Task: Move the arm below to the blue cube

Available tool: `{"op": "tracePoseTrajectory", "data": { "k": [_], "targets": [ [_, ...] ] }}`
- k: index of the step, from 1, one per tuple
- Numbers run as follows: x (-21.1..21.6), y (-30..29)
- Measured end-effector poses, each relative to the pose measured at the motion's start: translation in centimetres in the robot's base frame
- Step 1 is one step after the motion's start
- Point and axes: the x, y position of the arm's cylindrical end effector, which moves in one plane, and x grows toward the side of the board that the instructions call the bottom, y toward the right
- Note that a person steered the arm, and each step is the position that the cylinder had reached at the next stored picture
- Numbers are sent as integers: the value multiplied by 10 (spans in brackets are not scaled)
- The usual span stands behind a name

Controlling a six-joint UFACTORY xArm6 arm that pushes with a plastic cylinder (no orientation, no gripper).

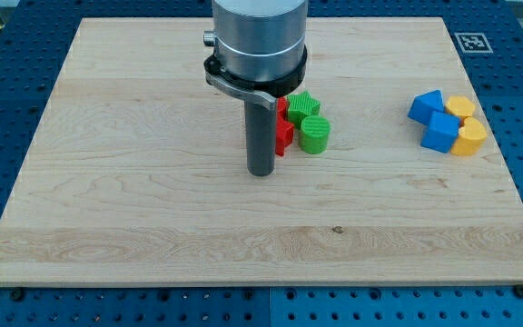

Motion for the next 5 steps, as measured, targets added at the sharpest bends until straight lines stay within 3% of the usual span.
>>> {"op": "tracePoseTrajectory", "data": {
  "k": [2,5],
  "targets": [
    [0,4],
    [4,72]
  ]
}}
